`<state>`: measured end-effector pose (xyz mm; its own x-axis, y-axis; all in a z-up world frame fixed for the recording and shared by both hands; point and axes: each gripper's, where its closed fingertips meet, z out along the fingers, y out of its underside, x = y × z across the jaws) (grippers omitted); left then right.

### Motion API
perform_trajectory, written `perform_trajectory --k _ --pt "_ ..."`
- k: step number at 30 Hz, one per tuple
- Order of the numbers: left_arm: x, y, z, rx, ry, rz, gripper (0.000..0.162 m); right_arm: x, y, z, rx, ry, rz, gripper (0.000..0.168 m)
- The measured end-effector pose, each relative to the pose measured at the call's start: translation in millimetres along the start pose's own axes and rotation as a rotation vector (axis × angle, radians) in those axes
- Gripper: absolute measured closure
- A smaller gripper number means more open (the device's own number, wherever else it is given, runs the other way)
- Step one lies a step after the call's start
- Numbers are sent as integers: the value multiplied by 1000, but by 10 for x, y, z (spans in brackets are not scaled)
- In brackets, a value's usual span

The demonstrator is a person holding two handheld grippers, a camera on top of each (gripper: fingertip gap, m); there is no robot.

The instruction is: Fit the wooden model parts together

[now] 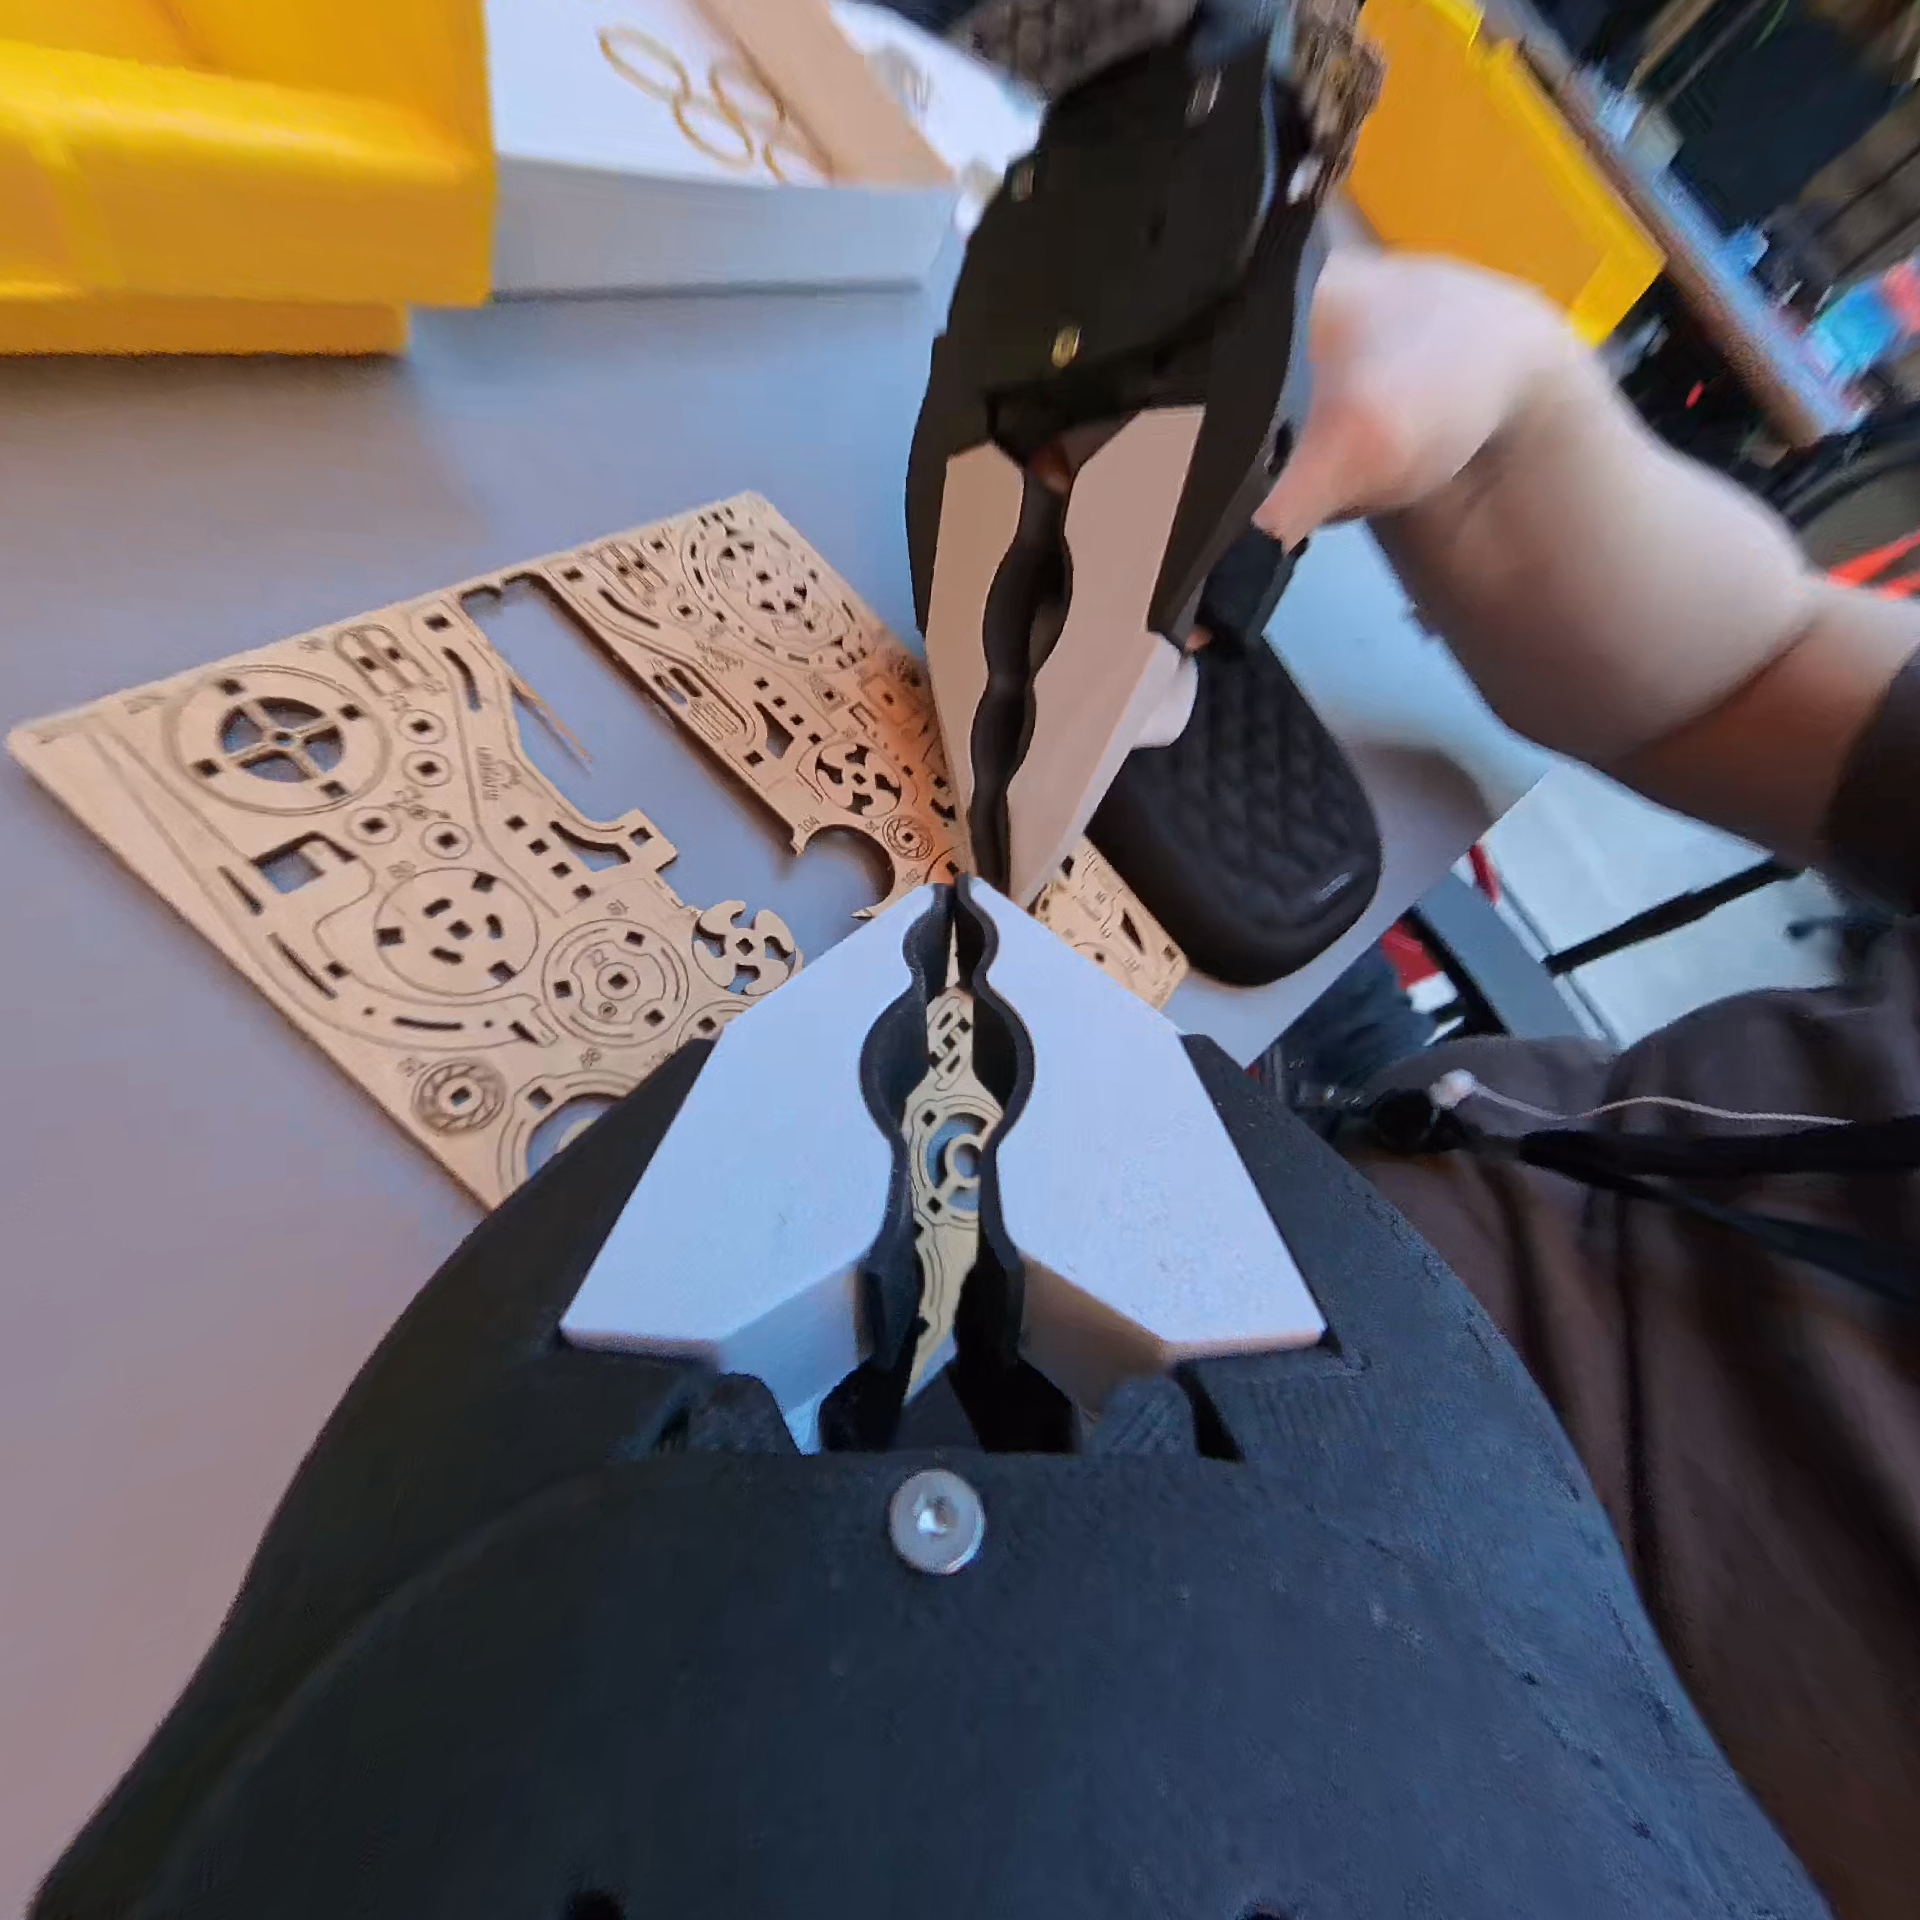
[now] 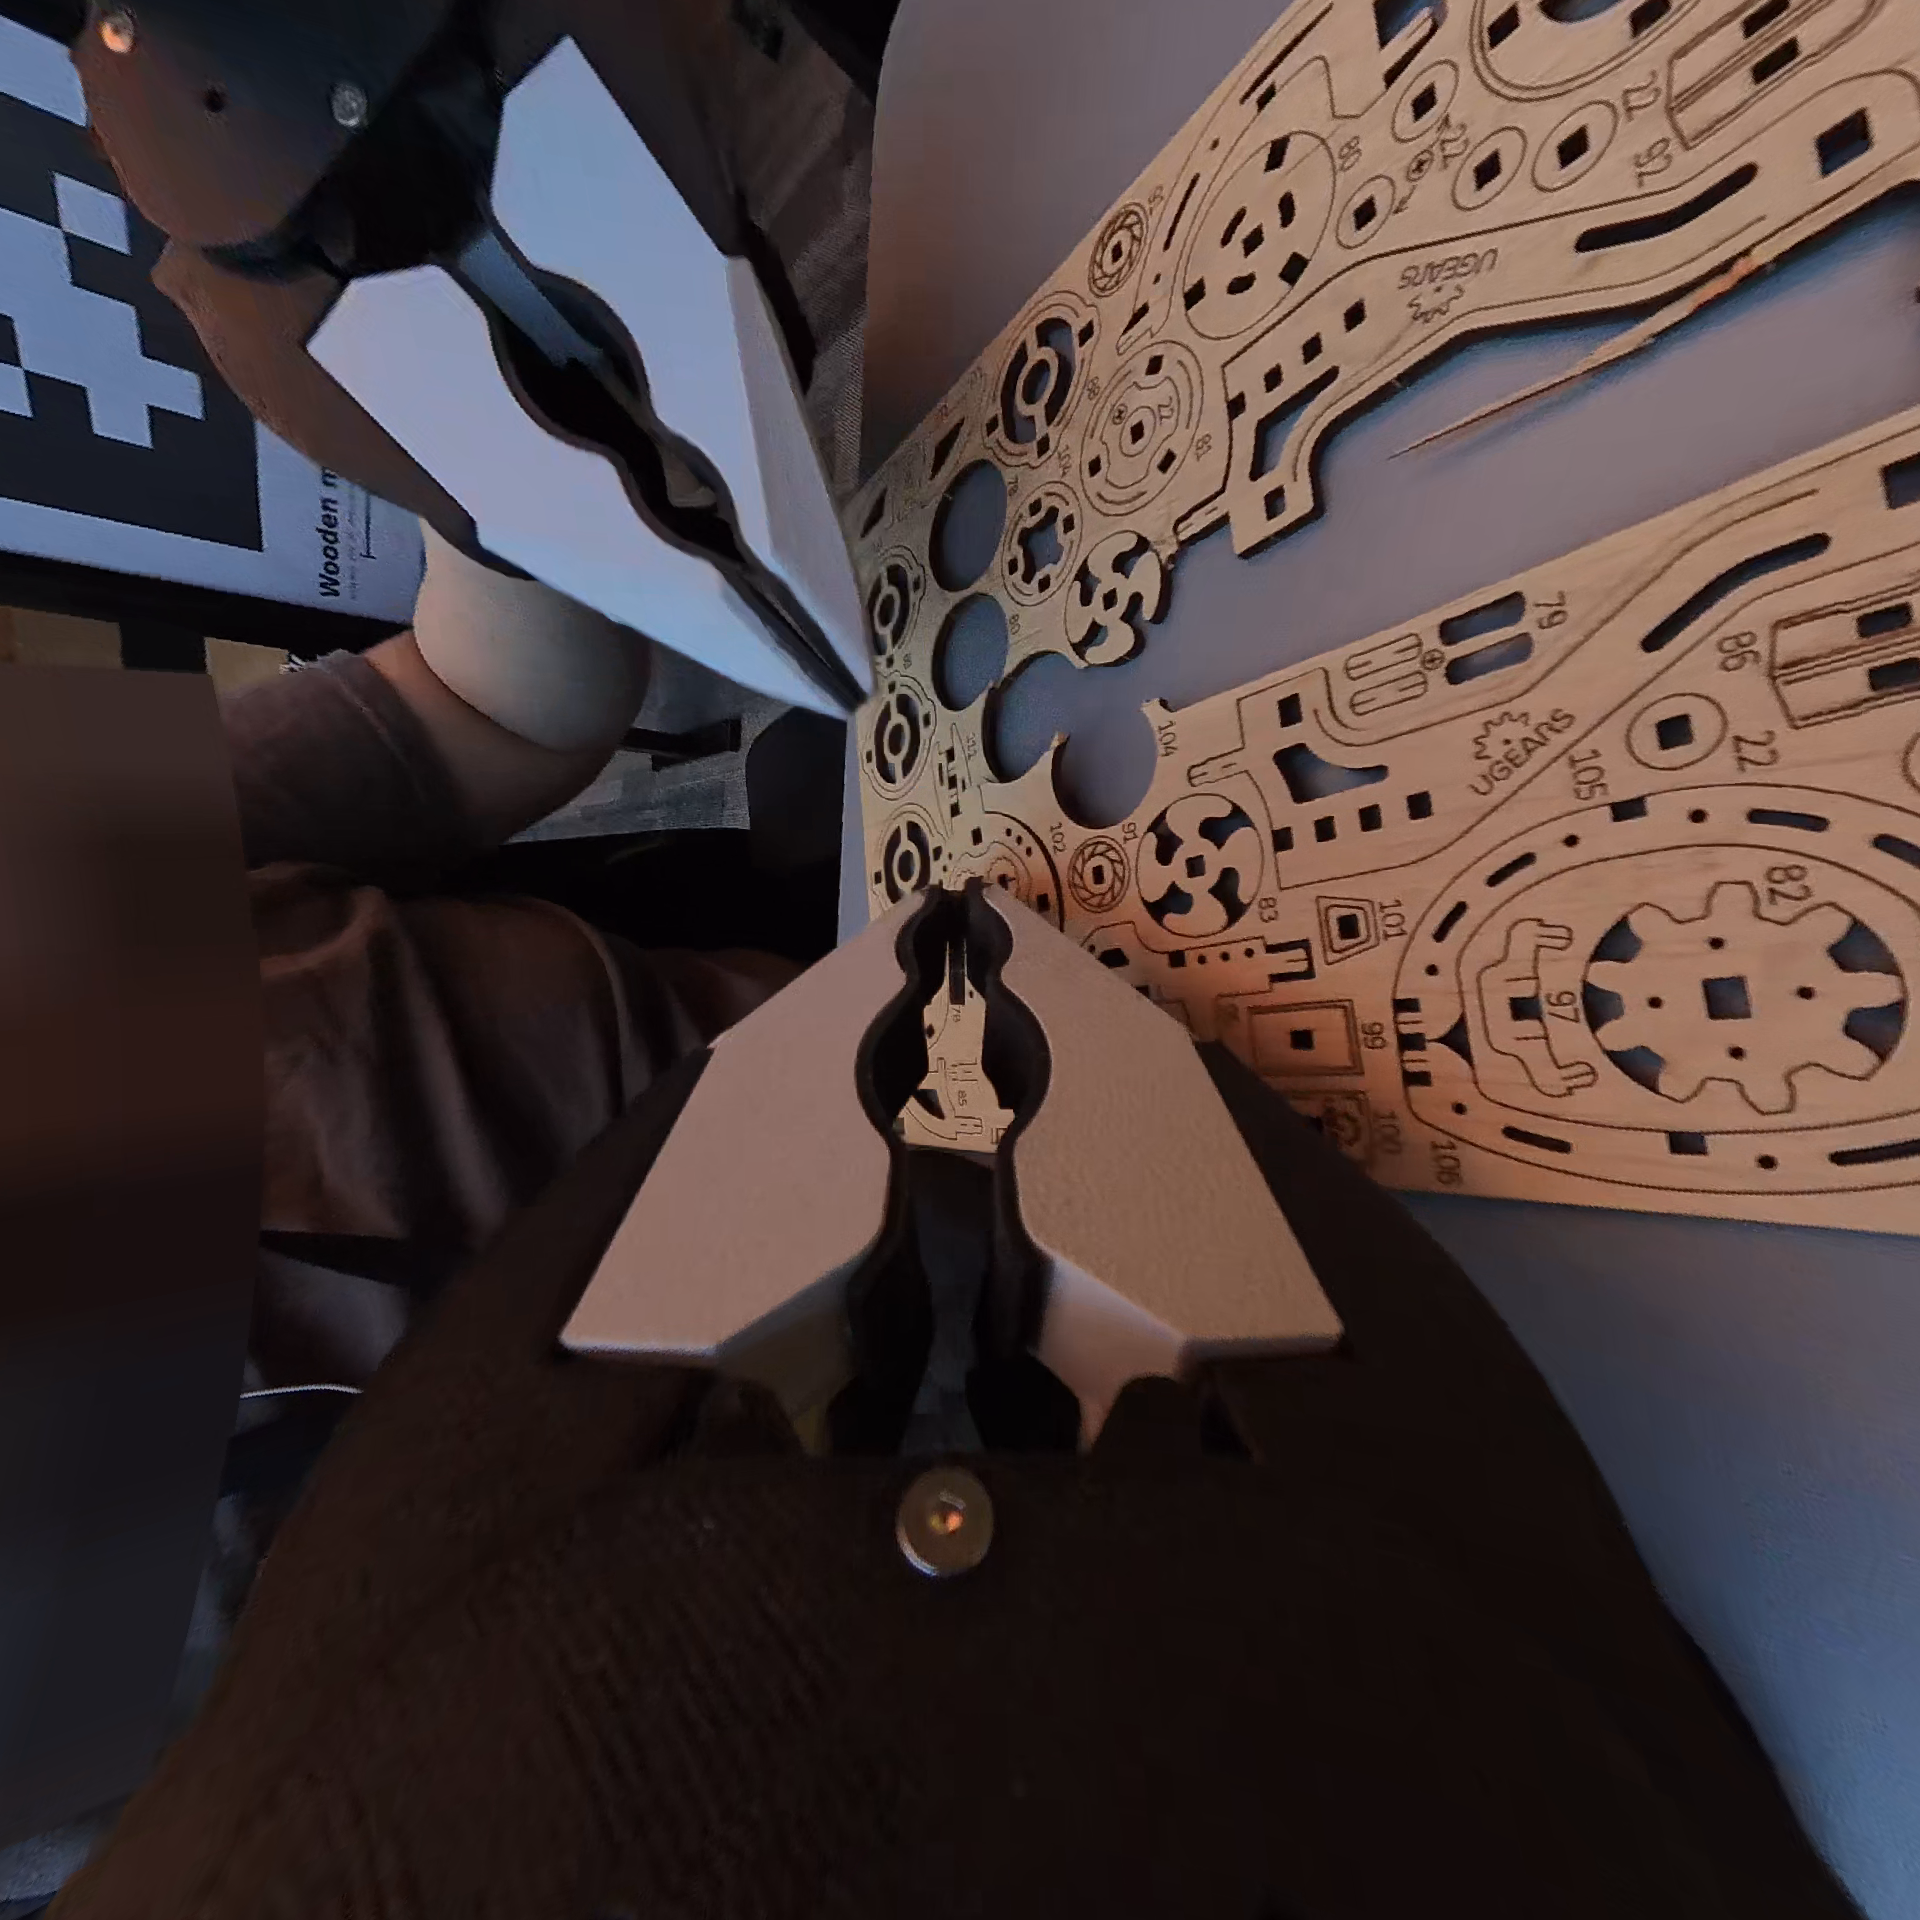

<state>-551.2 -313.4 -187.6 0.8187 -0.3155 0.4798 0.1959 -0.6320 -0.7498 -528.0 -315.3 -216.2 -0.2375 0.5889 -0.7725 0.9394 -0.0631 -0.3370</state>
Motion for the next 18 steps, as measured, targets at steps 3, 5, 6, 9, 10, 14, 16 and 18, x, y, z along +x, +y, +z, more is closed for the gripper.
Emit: perform_trajectory --k 3,5,6,9,10,14,16,18 --pt "-38 -3 -232 52 -30 -30 162 -31 -55 -27 37 -39 18 166" --pt "-22 55 -269 53 -37 -36 162 -44 -105 -11 47 -60 32 167" --pt "-7 75 -256 59 -37 -41 162 -33 -130 11 46 -57 37 167" --pt "19 177 -138 27 -37 -40 162 25 -150 93 8 -32 48 167" --pt "5 211 -94 13 -52 -33 162 25 -154 111 1 -38 59 167" --pt "4 311 44 -42 -77 2 162 8 -186 114 4 -70 100 167" --pt "-2 336 93 -59 -85 15 162 24 -197 111 1 -65 107 167" --pt "-13 340 131 -68 -91 17 162 53 -191 119 -14 -55 121 167"
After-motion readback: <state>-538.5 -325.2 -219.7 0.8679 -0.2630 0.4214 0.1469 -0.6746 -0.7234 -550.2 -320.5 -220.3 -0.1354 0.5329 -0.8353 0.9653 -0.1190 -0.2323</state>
